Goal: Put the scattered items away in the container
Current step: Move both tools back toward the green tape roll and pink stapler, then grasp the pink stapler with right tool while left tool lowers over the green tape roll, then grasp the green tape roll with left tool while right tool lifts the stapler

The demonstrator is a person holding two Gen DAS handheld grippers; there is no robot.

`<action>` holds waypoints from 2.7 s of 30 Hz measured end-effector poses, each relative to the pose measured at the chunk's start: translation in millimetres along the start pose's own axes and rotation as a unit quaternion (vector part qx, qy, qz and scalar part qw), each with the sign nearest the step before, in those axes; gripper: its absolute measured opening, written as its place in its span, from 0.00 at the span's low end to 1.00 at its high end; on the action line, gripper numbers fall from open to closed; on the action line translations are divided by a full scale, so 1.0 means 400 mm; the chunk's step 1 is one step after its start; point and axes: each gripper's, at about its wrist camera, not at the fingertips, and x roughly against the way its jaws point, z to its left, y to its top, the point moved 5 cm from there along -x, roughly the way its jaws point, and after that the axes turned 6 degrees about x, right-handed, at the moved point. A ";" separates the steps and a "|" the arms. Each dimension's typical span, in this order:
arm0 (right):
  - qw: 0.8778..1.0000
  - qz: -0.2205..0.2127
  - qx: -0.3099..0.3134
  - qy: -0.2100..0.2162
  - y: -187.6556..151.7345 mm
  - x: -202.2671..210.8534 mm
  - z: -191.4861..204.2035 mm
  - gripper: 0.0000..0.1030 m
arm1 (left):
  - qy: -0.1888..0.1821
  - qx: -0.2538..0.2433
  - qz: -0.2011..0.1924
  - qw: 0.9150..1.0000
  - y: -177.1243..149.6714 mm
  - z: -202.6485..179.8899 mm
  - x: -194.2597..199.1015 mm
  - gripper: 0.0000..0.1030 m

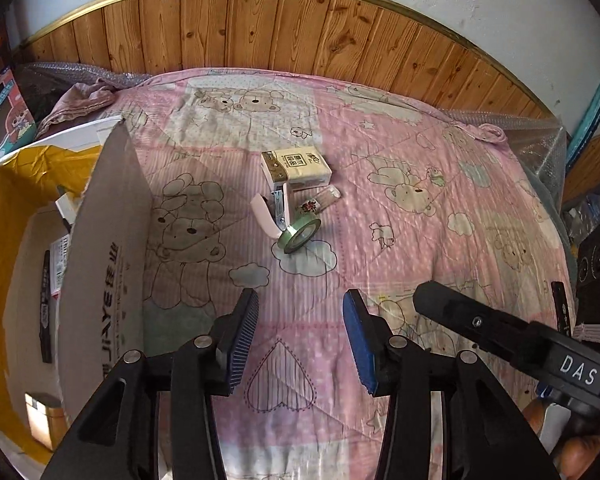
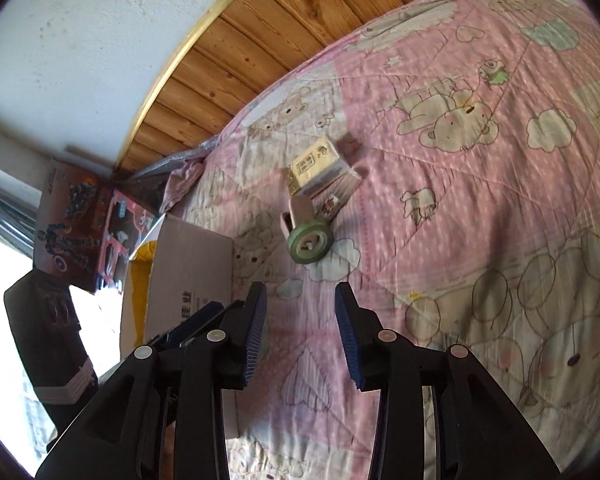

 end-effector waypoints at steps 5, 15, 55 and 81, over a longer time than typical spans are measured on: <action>0.999 0.032 0.019 -0.006 0.091 -0.118 -0.029 0.39 | -0.012 0.037 0.004 0.999 0.052 0.022 -0.115 0.45; 0.980 0.096 0.168 -0.042 0.125 -0.323 0.028 0.40 | -0.019 0.186 -0.003 0.982 0.053 0.158 -0.198 0.45; 0.984 0.018 0.156 -0.088 0.103 -0.214 -0.092 0.50 | -0.103 0.101 -0.021 0.989 0.143 -0.036 -0.255 0.36; 0.988 0.018 0.110 -0.109 0.146 -0.214 -0.173 0.24 | 0.001 -0.048 -0.009 0.999 0.009 -0.049 -0.288 0.65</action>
